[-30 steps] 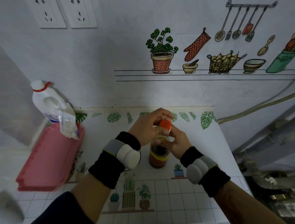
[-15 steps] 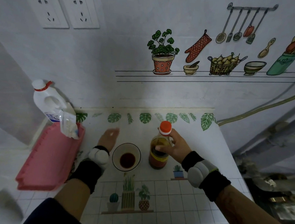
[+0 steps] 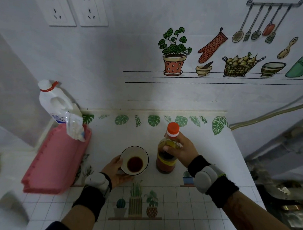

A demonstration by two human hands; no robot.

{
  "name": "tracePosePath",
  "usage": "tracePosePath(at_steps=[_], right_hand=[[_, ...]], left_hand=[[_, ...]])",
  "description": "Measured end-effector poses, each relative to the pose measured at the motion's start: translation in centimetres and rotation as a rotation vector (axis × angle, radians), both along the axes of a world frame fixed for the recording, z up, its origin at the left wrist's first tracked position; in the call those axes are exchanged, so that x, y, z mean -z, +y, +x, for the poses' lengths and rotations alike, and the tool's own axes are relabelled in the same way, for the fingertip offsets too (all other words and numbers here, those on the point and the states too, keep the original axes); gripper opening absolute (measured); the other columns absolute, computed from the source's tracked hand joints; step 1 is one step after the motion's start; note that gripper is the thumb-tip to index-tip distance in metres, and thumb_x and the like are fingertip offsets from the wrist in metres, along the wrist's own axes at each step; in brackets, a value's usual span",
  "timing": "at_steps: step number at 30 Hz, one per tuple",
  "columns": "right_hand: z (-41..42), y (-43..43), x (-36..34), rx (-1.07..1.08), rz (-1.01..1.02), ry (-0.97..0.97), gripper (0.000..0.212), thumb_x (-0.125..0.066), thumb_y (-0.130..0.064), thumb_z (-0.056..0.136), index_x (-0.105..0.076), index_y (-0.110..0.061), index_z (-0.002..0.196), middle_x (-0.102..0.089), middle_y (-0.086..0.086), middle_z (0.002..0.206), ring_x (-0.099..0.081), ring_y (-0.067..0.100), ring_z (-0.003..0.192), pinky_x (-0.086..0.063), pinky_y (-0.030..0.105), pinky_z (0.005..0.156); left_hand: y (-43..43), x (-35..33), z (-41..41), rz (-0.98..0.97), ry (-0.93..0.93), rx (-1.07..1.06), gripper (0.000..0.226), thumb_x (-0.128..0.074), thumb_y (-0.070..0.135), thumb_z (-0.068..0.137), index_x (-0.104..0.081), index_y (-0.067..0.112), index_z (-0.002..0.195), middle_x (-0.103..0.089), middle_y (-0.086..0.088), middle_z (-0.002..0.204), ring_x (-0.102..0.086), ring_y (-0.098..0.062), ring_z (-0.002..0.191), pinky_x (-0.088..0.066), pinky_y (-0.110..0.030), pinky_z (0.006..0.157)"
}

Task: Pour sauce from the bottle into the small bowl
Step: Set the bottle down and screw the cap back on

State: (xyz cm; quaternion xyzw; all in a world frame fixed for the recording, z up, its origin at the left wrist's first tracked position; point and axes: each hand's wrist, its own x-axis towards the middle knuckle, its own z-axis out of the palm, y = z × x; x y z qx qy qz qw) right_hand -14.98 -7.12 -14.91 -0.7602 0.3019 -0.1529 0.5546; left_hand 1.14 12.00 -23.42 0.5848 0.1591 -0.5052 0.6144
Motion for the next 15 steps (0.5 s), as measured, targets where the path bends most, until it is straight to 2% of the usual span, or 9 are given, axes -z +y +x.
tracePosePath(at_steps=[5,9,11,15], right_hand=[[3.0,-0.1,-1.1,-0.023,-0.010,-0.035,0.049,-0.072,-0.020,0.069,-0.055,-0.020,0.115,-0.061,0.003,0.114,-0.055,0.023,0.110,-0.044,0.041,0.098],[6.7,-0.4,-2.9,-0.050,-0.016,-0.087,0.048,-0.071,-0.014,0.073,-0.052,-0.027,0.116,-0.057,-0.003,0.114,-0.052,0.018,0.109,-0.041,0.034,0.097],[9.0,-0.6,-3.6,-0.077,-0.019,-0.099,0.047,-0.071,-0.016,0.074,-0.052,-0.024,0.116,-0.058,-0.002,0.115,-0.052,0.019,0.110,-0.040,0.033,0.096],[13.6,-1.3,-4.3,-0.095,0.008,-0.096,0.049,-0.071,-0.018,0.073,-0.052,-0.019,0.119,-0.060,0.007,0.120,-0.054,0.026,0.113,-0.043,0.039,0.098]], left_hand=[[-0.6,-1.8,2.6,-0.030,-0.079,-0.034,0.041,-0.042,0.023,0.096,-0.036,0.022,0.136,-0.040,-0.015,0.126,-0.056,-0.037,0.085,-0.059,-0.043,0.048],[-1.4,-3.3,6.5,-0.049,-0.112,-0.090,0.037,-0.040,0.022,0.097,-0.039,0.022,0.134,-0.040,-0.017,0.128,-0.055,-0.036,0.087,-0.058,-0.047,0.054],[-1.8,-4.2,8.5,-0.053,-0.141,-0.113,0.036,-0.039,0.023,0.097,-0.040,0.022,0.133,-0.043,-0.016,0.126,-0.055,-0.035,0.088,-0.058,-0.047,0.054],[-2.8,-5.4,11.6,-0.047,-0.171,-0.153,0.024,-0.040,0.022,0.097,-0.045,0.023,0.120,-0.052,-0.010,0.104,-0.056,-0.031,0.084,-0.058,-0.044,0.058]])
